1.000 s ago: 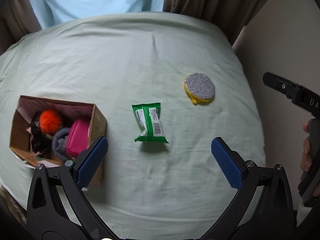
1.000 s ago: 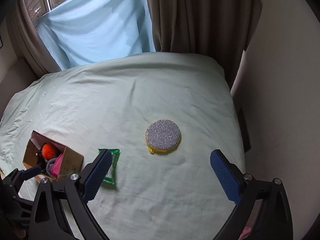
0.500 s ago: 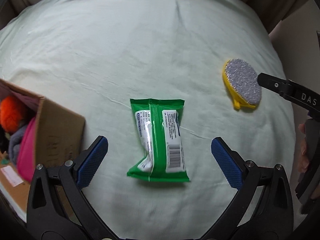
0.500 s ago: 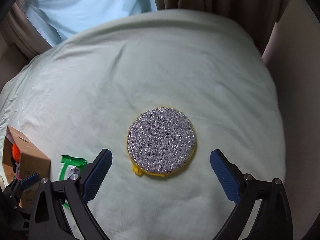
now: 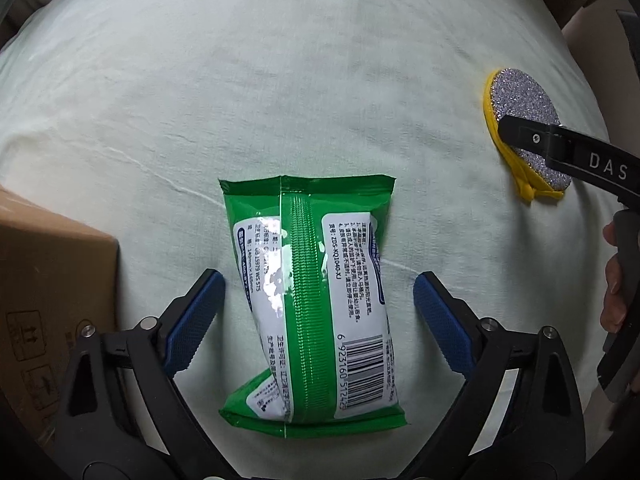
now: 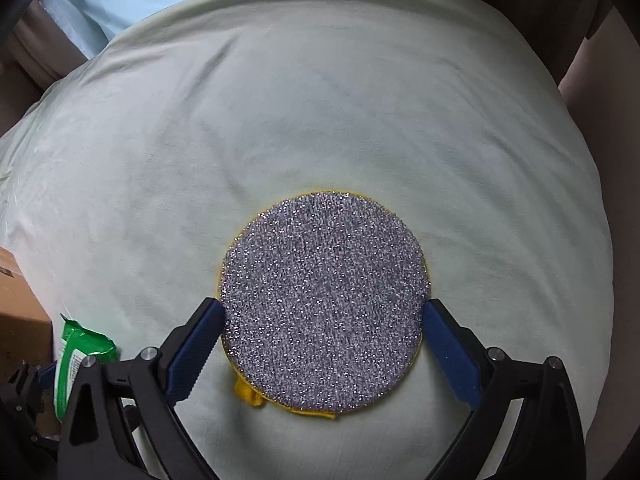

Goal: Organize soft objects
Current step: 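Grasp the green wipes pack with the left tool while the right tool grasps the glitter sponge, then lift the wipes pack and sponge and carry both over the box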

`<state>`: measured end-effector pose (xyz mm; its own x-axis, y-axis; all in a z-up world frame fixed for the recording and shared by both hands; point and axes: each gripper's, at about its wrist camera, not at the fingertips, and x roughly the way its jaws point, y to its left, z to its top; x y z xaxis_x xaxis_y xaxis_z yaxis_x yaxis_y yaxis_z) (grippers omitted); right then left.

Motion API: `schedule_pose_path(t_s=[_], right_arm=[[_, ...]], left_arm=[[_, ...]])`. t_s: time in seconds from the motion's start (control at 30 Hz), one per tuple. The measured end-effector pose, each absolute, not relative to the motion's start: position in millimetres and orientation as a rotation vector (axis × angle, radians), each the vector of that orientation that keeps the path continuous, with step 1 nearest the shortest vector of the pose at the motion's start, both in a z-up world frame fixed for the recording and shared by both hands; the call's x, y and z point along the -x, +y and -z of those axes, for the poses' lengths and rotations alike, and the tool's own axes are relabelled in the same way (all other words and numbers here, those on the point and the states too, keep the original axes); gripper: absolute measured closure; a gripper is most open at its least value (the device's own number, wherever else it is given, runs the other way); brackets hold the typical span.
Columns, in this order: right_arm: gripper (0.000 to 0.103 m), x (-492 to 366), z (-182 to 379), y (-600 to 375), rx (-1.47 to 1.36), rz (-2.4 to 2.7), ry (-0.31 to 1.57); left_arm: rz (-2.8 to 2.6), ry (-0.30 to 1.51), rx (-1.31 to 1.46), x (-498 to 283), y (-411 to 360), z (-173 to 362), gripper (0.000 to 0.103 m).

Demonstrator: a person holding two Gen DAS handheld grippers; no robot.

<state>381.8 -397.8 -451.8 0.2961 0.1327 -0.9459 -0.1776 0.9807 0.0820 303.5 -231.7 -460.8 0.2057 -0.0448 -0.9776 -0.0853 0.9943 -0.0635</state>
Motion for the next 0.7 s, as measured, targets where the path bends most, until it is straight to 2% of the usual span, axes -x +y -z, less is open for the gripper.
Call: schedule_pose_path(t_s=[0.03, 0.13, 0.17, 0.23, 0.27, 0.3, 0.43, 0.5, 0.7], right_arm=[[0.006, -381, 452, -398, 0.046, -0.206, 1.249], [0.012, -377, 452, -394, 0.064, -0.204, 1.234], [0.014, -374, 451, -391, 0.078, -0.207, 1.226], [0.027, -368, 448, -383, 0.109, -0.223, 1.206], [0.030, -365, 446, -380, 0.121, -0.233, 1.198], [0.037, -362, 444, -377, 0.127, -0.240, 1.193], [0.055, -355, 439, -373, 0.117, -0.253, 1.189], [0.061, -355, 433, -375, 0.096, -0.259, 1.187], [0.064, -336, 405, -379, 0.057, -0.268, 1.152]], left_arm=[[-0.025, 1.363, 0.104, -304, -232, 461, 0.010], [-0.023, 1.354, 0.102, -305, -229, 460, 0.022], [-0.027, 1.353, 0.108, -305, -226, 458, 0.029], [-0.031, 1.350, 0.130, -304, -215, 455, 0.042], [-0.035, 1.347, 0.138, -304, -210, 453, 0.052], [-0.035, 1.343, 0.145, -303, -204, 451, 0.055], [-0.011, 1.345, 0.158, -303, -193, 448, 0.062], [-0.007, 1.343, 0.155, -302, -190, 444, 0.064], [0.007, 1.302, 0.172, -295, -189, 417, 0.064]])
